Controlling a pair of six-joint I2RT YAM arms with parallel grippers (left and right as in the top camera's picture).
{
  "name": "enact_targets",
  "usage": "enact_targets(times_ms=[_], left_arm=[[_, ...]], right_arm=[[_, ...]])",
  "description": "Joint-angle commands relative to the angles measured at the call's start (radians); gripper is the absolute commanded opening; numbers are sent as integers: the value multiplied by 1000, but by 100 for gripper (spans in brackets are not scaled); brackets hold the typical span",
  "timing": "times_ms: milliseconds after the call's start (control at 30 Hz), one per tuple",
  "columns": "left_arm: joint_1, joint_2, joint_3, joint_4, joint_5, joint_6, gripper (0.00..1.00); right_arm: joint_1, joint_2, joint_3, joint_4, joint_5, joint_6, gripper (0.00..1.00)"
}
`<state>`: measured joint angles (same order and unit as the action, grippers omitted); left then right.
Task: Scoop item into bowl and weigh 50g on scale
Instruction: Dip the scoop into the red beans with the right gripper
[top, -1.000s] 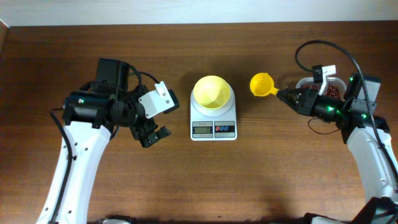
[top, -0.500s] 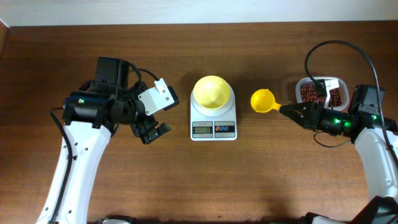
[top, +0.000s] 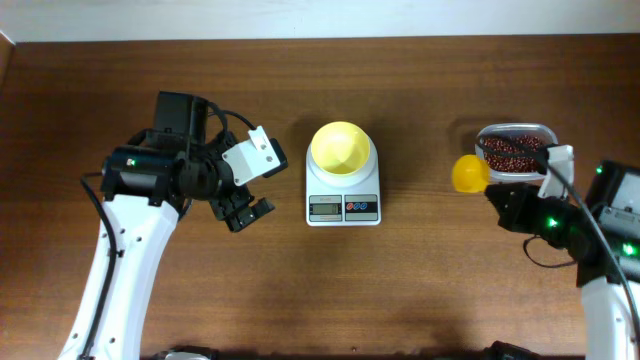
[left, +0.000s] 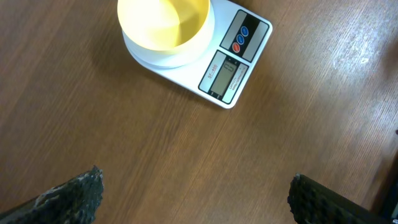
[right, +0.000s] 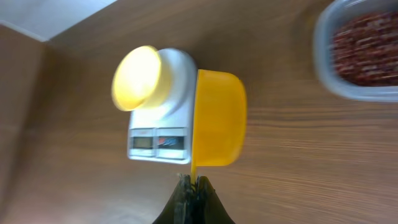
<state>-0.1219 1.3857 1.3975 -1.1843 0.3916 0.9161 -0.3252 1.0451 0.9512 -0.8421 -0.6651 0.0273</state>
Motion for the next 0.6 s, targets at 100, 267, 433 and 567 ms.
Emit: enact_targets(times_ms=[100,267,433,567], left_arm=[[1,-5,-6,1,4,-11,99],[1,-5,-6,2,4,-11,99],[1,-5,-6,2,4,-11,99],[1,-5,-6,1,4,-11,99]], right_arm=[[-3,-75,6,34,140,59,4],[-3,-72,6,65,120,86,4],[-3,-27,6,69,153,93,4],[-3,4,6,123,338,70,4]])
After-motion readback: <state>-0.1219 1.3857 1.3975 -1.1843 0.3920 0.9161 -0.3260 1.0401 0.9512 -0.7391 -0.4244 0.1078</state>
